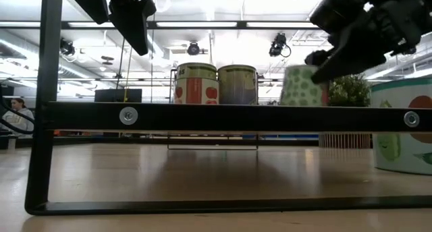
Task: Pick and place cans onto a shelf
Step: Put the canned green peas on the shelf
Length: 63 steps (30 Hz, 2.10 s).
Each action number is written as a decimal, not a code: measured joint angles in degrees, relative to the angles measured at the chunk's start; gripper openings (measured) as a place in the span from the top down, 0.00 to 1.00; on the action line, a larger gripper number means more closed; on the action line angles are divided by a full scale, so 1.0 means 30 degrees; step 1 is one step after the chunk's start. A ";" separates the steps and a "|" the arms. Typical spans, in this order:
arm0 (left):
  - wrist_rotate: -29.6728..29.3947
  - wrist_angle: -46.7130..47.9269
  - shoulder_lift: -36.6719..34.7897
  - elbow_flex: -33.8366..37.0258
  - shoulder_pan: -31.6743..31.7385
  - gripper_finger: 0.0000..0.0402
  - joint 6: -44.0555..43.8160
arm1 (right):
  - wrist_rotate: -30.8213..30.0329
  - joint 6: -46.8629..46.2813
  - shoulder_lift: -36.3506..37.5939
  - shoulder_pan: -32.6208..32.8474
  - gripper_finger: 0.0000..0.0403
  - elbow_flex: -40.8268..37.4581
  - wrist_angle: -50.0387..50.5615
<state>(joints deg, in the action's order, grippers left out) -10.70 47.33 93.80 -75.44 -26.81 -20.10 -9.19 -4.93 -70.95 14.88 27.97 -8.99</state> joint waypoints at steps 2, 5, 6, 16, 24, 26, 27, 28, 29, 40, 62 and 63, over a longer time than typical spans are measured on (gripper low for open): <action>-0.0058 -0.0039 0.0000 0.0000 0.0000 0.02 0.0006 | 0.0604 0.0000 -0.0726 0.0051 0.24 0.0000 -0.1482; -0.0069 -0.0145 0.0000 0.0000 0.0000 0.02 0.0015 | 0.0671 -0.0223 -0.1931 0.0120 0.24 0.0234 -0.2821; -0.0067 -0.0161 0.0000 0.0000 0.0000 0.02 0.0005 | 0.0538 -0.0295 -0.2349 0.0129 0.24 0.0469 -0.2793; -0.0074 -0.0236 0.0005 0.0000 0.0000 0.02 -0.0080 | -0.0599 -0.0491 -0.6155 0.0448 0.24 0.3958 -0.1826; -0.0067 -0.0293 0.0015 0.0000 -0.0022 0.02 -0.0087 | -0.1140 -0.0955 -0.7333 0.0441 0.15 0.4786 -0.1081; -0.0067 -0.0305 0.0015 0.0000 -0.0022 0.02 -0.0087 | -0.1561 -0.1004 -0.7289 0.0461 0.12 0.4778 -0.0975; -0.0067 -0.0308 0.0015 0.0000 -0.0022 0.02 -0.0087 | -0.1871 -0.1005 -0.7241 0.0507 0.11 0.4817 -0.1007; -0.0067 -0.0321 0.0015 0.0000 -0.0029 0.02 -0.0087 | -0.2213 -0.1013 -0.7227 0.0571 0.10 0.4830 -0.1056; -0.0067 -0.0328 0.0015 0.0000 -0.0023 0.02 -0.0080 | -0.2505 -0.1009 -0.7233 0.0639 0.09 0.4823 -0.0954; -0.0067 -0.0396 0.0015 0.0000 -0.0022 0.02 -0.0087 | -0.5146 -0.0874 -0.5880 0.1871 0.08 0.4816 0.0441; -0.0064 -0.0401 0.0015 0.0000 -0.0022 0.02 -0.0095 | -0.9041 0.0797 -0.5219 0.2853 0.08 0.2979 -0.1454; -0.0067 -0.0403 0.0015 0.0000 -0.0022 0.02 -0.0095 | -0.9041 0.0932 -0.5207 0.2853 0.08 0.2987 -0.1291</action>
<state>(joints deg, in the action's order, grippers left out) -10.90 46.12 93.84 -75.44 -26.87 -20.38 -36.32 -2.13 -86.57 23.44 36.93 -12.86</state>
